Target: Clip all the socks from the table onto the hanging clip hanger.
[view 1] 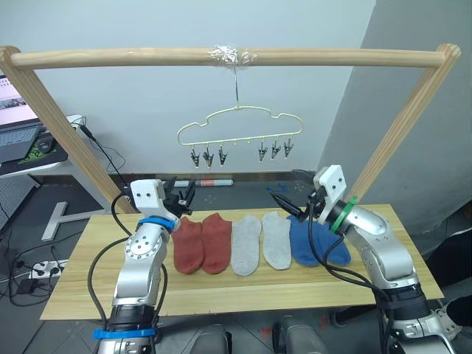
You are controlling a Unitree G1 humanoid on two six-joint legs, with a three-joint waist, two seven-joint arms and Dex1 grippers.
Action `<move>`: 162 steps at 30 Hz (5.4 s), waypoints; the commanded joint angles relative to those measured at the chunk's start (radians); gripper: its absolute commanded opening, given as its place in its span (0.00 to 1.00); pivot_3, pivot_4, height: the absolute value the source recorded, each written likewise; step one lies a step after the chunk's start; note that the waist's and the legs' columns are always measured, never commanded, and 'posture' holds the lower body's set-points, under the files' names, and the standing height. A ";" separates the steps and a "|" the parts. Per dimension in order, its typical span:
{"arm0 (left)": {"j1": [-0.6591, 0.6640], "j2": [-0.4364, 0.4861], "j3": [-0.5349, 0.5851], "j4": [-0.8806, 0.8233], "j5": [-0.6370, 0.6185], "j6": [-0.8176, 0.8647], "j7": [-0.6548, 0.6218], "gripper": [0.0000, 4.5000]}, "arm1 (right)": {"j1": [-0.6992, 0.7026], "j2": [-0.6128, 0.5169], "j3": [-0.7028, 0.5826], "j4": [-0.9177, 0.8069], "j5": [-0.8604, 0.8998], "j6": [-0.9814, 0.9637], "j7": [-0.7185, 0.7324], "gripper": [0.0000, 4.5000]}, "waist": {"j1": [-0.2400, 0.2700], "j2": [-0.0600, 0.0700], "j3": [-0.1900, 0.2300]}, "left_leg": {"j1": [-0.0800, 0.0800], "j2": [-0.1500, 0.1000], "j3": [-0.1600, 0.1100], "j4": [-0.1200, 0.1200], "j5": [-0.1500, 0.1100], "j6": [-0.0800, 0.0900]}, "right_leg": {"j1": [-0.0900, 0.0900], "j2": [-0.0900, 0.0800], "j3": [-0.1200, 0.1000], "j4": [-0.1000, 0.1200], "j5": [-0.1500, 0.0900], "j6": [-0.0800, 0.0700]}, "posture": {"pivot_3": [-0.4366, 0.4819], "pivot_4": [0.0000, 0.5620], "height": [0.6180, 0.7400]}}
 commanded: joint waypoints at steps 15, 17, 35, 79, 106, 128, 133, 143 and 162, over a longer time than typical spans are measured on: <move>-0.227 -0.055 -0.020 0.236 0.086 -0.140 0.114 0.54 | -0.143 0.066 0.069 -0.096 0.071 0.086 0.044 1.00 | -0.007 -0.002 0.029 | -0.007 0.000 -0.007 0.004 0.000 0.000 | -0.003 -0.005 -0.003 0.000 0.001 0.000 | 0.45 0.31 1.00; -0.237 -0.056 -0.018 0.250 0.084 -0.147 0.117 0.54 | -0.151 0.068 0.066 -0.103 0.077 0.096 0.043 1.00 | -0.007 -0.002 0.030 | -0.008 0.000 -0.009 0.005 0.000 0.000 | -0.003 -0.005 -0.004 0.000 0.001 0.000 | 0.45 0.31 1.00; -0.338 -0.052 -0.011 0.379 0.092 -0.222 0.144 0.54 | -0.187 0.060 0.055 -0.140 0.113 0.156 0.043 1.00 | -0.008 -0.003 0.047 | -0.014 -0.001 -0.013 0.006 0.000 0.000 | -0.006 -0.005 -0.006 -0.001 0.001 0.000 | 0.43 0.34 1.00; -0.378 -0.041 -0.004 0.398 0.054 -0.188 0.099 0.00 | -0.178 0.067 0.057 -0.160 0.136 0.171 0.016 1.00 | -0.008 -0.003 0.052 | -0.014 -0.001 -0.016 0.006 0.000 -0.001 | -0.007 -0.005 -0.006 -0.001 0.001 0.001 | 0.44 0.32 1.00; -0.328 -0.027 0.008 0.334 0.030 -0.126 0.057 0.00 | -0.004 -0.067 -0.102 0.553 -0.173 0.078 -0.264 1.00 | -0.015 -0.002 0.056 | -0.014 -0.001 -0.007 0.006 -0.001 -0.001 | -0.008 -0.005 -0.004 -0.001 0.001 0.001 | 0.45 0.34 1.00; -0.315 -0.022 0.013 0.303 0.034 -0.108 0.058 0.00 | -0.086 -0.044 -0.114 0.822 -0.174 0.078 -0.204 0.66 | -0.013 -0.003 0.056 | -0.013 -0.001 -0.005 0.006 0.000 -0.001 | -0.007 -0.005 -0.003 0.000 0.002 0.003 | 0.47 0.33 1.00; -0.315 -0.021 0.013 0.304 0.033 -0.106 0.057 0.00 | -0.064 -0.058 -0.119 0.829 -0.183 0.067 -0.192 0.28 | -0.013 -0.003 0.056 | -0.013 -0.001 -0.005 0.006 0.000 -0.001 | -0.007 -0.005 -0.003 -0.001 0.002 0.003 | 0.47 0.33 1.00; -0.308 -0.040 0.082 0.277 -0.111 0.004 0.004 0.00 | 0.004 -0.194 -0.024 0.584 -0.271 -0.164 -0.058 0.01 | -0.016 -0.002 0.057 | -0.013 -0.001 -0.005 0.007 -0.001 -0.001 | -0.007 -0.005 -0.003 -0.001 0.002 0.003 | 0.47 0.33 1.00; -0.207 0.013 0.216 0.017 -0.544 0.481 -0.135 0.00 | -0.108 0.060 0.274 0.246 -0.314 -0.045 0.067 0.01 | -0.021 -0.005 0.062 | -0.013 0.001 -0.014 0.007 -0.001 -0.003 | -0.007 -0.005 -0.002 -0.001 0.002 0.003 | 0.48 0.33 1.00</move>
